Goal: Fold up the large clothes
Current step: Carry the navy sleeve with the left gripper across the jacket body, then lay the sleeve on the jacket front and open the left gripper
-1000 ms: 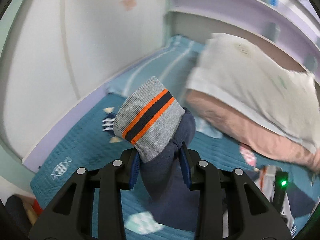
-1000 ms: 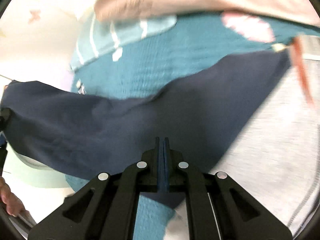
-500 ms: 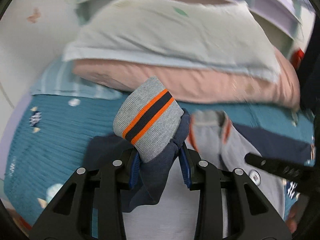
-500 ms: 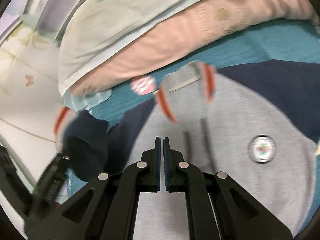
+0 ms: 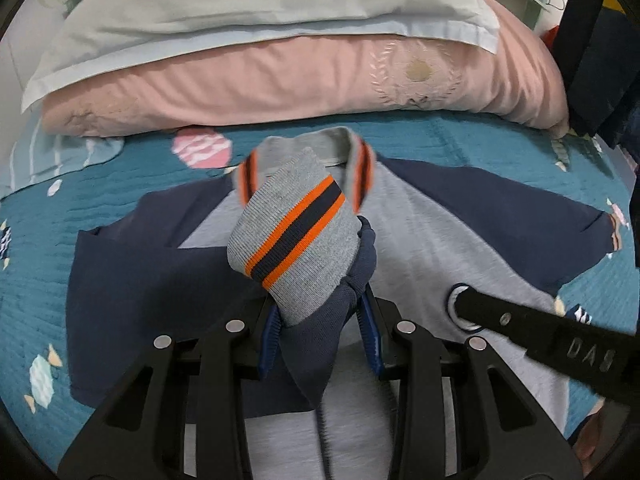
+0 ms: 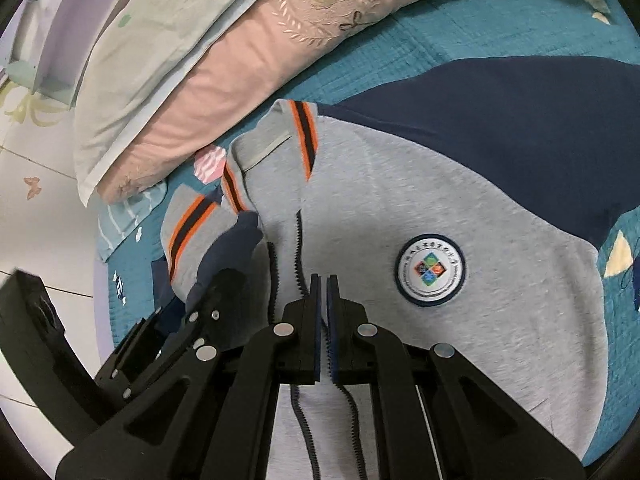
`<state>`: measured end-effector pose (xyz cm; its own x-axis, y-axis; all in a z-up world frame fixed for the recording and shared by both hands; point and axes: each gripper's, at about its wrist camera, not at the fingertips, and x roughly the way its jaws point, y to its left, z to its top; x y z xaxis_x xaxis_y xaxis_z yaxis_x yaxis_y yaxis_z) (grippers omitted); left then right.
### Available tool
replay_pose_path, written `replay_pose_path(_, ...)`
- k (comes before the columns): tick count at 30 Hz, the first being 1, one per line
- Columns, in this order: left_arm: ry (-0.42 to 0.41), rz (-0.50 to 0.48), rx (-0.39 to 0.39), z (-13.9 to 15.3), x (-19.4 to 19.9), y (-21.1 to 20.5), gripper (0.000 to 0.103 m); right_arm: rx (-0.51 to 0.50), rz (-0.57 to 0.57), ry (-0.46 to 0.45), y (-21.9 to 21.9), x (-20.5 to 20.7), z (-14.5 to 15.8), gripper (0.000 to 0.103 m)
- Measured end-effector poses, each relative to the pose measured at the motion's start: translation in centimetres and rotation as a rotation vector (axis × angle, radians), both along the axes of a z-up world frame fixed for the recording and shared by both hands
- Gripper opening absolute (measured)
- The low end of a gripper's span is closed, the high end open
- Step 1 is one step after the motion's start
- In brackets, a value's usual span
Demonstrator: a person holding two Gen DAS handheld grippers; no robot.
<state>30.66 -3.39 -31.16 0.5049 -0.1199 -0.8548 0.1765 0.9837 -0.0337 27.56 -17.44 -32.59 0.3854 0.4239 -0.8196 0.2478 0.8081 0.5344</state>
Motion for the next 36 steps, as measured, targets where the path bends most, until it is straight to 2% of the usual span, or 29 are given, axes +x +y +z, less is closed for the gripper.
replay_pose_path(3, 0.017, 0.009, 0.025, -1.0, 0.6, -0.3, 0.035, -0.002, -0.011, 0.004, -0.6, -0.2, -0.2, 0.003)
replay_pose_path(9, 0.048, 0.009, -0.023, -1.7, 0.1, -1.7, 0.035, 0.008, -0.057, 0.007, -2.3, -0.7, -0.5, 0.003)
replay_pose_path(12, 0.046, -0.007, -0.007, -1.9, -0.1, -3.1, 0.035, 0.005, -0.070, 0.003, -3.4, -1.0, -0.4, 0.003)
replay_pose_path(14, 0.057, -0.012, 0.025, -2.4, -0.1, -3.7, 0.042, -0.009, -0.063, 0.017, -4.0, -1.2, -0.4, 0.007)
replay_pose_path(16, 0.066, -0.018, 0.049, -2.6, -0.3, -3.9, 0.075, -0.011, -0.089, 0.024, -4.9, -1.5, -0.3, 0.007)
replay_pose_path(20, -0.023, -0.054, 0.039, 0.1, -2.2, -3.0, 0.084, -0.029, -0.122, 0.011, -6.1, -2.0, 0.6, 0.009)
replay_pose_path(22, -0.074, -0.077, 0.033, 1.9, -3.2, -2.1, 0.084, -0.027, -0.125, -0.002, -5.9, -2.1, 1.2, 0.015)
replay_pose_path(25, -0.110, -0.083, 0.014, 3.8, -3.7, 0.0, 0.084, -0.061, -0.095, -0.053, -4.5, -1.7, 2.6, 0.016)
replay_pose_path(28, -0.132, -0.043, 0.003, 4.6, -3.2, 4.3, 0.083, -0.091, -0.049, -0.106, -2.3, -1.1, 3.9, 0.016)
replay_pose_path(30, -0.122, -0.005, -0.013, 4.7, -2.6, 7.3, 0.077, -0.112, 0.004, -0.118, -0.5, -0.3, 3.9, 0.016)
replay_pose_path(32, -0.083, 0.044, -0.029, 3.9, -1.7, 10.7, 0.055, -0.146, 0.043, -0.098, 1.1, 0.6, 2.8, 0.016)
replay_pose_path(33, -0.060, 0.068, -0.037, 3.1, -1.3, 12.2, 0.049, -0.140, 0.068, -0.070, 2.1, 1.1, 1.5, 0.016)
replay_pose_path(34, -0.038, 0.090, -0.049, 2.1, -0.9, 13.7, 0.034, -0.133, 0.086, -0.047, 2.9, 1.4, 0.5, 0.012)
replay_pose_path(35, -0.011, 0.106, -0.054, 1.1, -0.7, 14.8, 0.026, -0.136, 0.105, -0.019, 3.6, 1.6, -0.7, 0.013)
replay_pose_path(36, 0.025, 0.126, -0.041, -0.1, -0.5, 15.9, 0.008, -0.192, 0.116, 0.038, 4.4, 1.8, -2.5, 0.011)
